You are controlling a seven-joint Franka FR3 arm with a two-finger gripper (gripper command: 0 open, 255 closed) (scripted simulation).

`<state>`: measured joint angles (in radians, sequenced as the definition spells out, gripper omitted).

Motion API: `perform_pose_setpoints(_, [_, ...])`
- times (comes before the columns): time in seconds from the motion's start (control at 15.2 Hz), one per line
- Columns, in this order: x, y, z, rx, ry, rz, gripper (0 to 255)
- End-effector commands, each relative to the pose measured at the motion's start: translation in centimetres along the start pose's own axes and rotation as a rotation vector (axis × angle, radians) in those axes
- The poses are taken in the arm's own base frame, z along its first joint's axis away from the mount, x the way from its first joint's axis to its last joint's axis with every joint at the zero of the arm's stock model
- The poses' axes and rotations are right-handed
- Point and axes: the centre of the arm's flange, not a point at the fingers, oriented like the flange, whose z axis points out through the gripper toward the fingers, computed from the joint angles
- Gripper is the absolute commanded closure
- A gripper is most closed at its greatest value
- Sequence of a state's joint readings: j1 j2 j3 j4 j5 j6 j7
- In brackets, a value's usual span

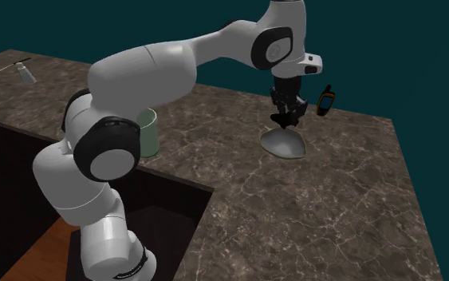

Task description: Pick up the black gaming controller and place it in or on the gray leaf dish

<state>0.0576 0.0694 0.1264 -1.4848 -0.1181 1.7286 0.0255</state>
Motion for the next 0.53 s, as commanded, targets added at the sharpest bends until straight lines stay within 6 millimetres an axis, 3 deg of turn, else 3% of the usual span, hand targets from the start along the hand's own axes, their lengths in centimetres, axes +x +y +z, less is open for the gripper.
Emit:
perform_pose_setpoints(0.0, [-0.1, -0.1, 1.0, 0.0, 0.001, 0.0, 255])
perform_pose_setpoints(0.46, [-0.8, -0.4, 4.6, 0.0, 0.001, 0.0, 255])
